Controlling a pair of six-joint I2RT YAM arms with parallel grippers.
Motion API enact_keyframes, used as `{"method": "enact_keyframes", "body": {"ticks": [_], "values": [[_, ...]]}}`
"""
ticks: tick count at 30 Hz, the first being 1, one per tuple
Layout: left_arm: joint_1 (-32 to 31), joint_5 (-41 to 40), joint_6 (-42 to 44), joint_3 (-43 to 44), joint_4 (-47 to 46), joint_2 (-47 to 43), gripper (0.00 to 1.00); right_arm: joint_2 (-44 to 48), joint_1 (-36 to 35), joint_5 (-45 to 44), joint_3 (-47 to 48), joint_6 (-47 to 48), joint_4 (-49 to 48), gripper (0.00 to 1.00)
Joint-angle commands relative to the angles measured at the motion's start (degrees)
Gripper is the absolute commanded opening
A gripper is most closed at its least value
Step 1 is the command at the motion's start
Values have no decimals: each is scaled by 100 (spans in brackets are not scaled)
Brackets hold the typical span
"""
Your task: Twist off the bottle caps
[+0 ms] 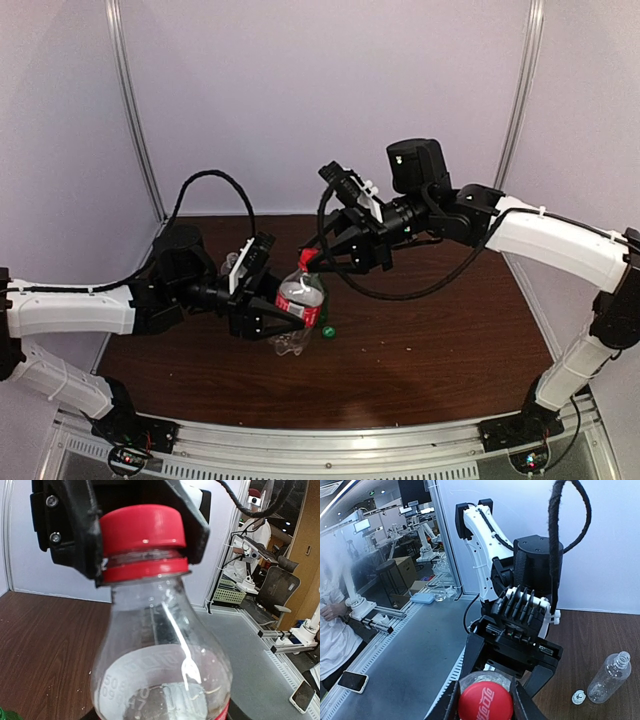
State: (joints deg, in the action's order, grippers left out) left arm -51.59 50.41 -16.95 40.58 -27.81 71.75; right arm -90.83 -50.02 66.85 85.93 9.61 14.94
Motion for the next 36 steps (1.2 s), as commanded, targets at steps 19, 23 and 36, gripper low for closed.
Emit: {"method": "enact_keyframes", "body": {"ticks": [19, 23, 36], "values": [[-79, -2131, 455, 380, 318, -64, 29, 745, -10, -3465, -283, -2794, -768, 78], [-81, -2412, 437, 397, 350, -41, 29, 646, -109, -4051, -227, -3081, -670, 79], [-79, -2949, 483, 407, 562, -93, 29, 304, -270, -3934, -164, -3246, -621, 73]]}}
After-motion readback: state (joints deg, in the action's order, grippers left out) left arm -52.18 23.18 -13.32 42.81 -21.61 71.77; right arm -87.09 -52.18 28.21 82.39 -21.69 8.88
